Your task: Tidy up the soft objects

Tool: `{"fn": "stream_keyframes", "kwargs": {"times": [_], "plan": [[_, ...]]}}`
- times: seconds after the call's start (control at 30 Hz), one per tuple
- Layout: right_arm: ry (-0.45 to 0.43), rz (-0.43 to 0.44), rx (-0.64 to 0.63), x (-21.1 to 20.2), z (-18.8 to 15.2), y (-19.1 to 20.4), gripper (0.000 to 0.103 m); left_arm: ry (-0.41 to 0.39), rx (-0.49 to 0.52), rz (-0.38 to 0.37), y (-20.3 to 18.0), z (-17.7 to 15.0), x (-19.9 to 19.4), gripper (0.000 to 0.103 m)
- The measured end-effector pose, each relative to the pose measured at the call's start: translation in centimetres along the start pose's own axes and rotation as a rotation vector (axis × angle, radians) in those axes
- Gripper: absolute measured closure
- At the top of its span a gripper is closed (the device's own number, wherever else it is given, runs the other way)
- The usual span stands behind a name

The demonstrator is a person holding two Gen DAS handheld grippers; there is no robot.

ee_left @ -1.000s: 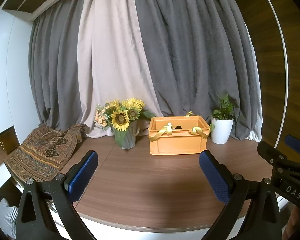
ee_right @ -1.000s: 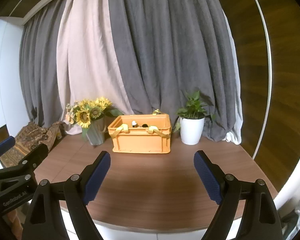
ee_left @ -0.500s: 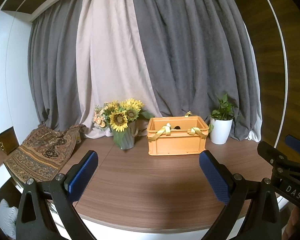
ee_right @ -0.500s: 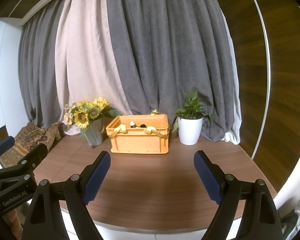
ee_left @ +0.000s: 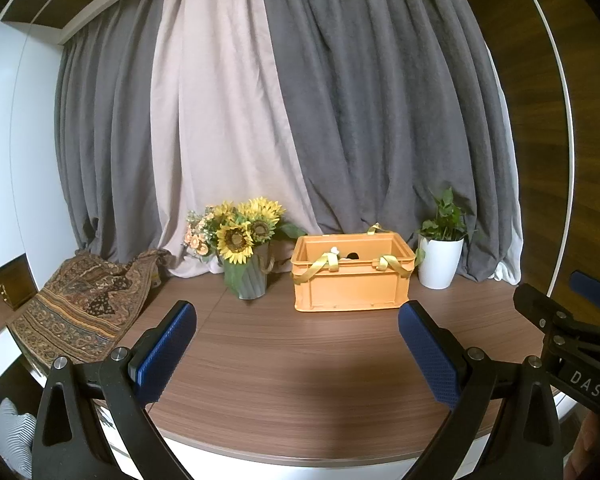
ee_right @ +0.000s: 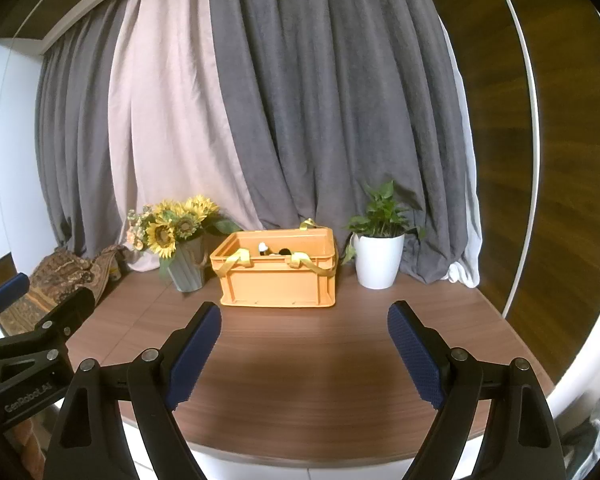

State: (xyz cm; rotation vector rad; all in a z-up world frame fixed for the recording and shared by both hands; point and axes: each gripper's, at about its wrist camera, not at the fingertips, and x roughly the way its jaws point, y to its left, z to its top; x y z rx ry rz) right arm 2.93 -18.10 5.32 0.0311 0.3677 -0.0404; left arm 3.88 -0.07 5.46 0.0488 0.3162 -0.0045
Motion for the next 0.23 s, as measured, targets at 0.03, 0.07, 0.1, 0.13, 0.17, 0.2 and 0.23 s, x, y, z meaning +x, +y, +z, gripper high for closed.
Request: {"fn": "stream_keyframes", "kwargs": {"times": [0.03,0.07,0.1,0.13,0.17,0.2,0.23], "plan": [[0.000,0.000,0.000,-0.05,-0.04,-0.06,0.017,0.000,-0.001,0.000,-0.01,0.00,-0.01,0.000],[-0.001,-0.001,0.001,0.01,0.02,0.05,0.017,-0.001,0.000,0.000,0.05,-0.01,0.01,0.000],[-0.001,-0.001,0.001,-0.01,0.02,0.00,0.017,0.000,0.001,0.001,0.06,-0.01,0.02,0.000],[-0.002,-0.001,0.002,-0.04,0.01,-0.02,0.017,-0.002,0.002,0.004,0.05,-0.01,-0.02,0.000],[-0.002,-0.002,0.003,-0.03,-0.01,-0.01,0.017,-0.002,0.003,0.006,-0.07,0.04,0.00,0.000],[-0.001,-0.002,0.004,0.03,0.01,-0.06,0.017,-0.003,0.003,0.006,-0.15,0.07,-0.01,0.000],[-0.001,-0.003,0.005,0.03,-0.01,-0.13,0.017,-0.003,0.002,0.009,-0.19,0.08,-0.01,0.000]]}}
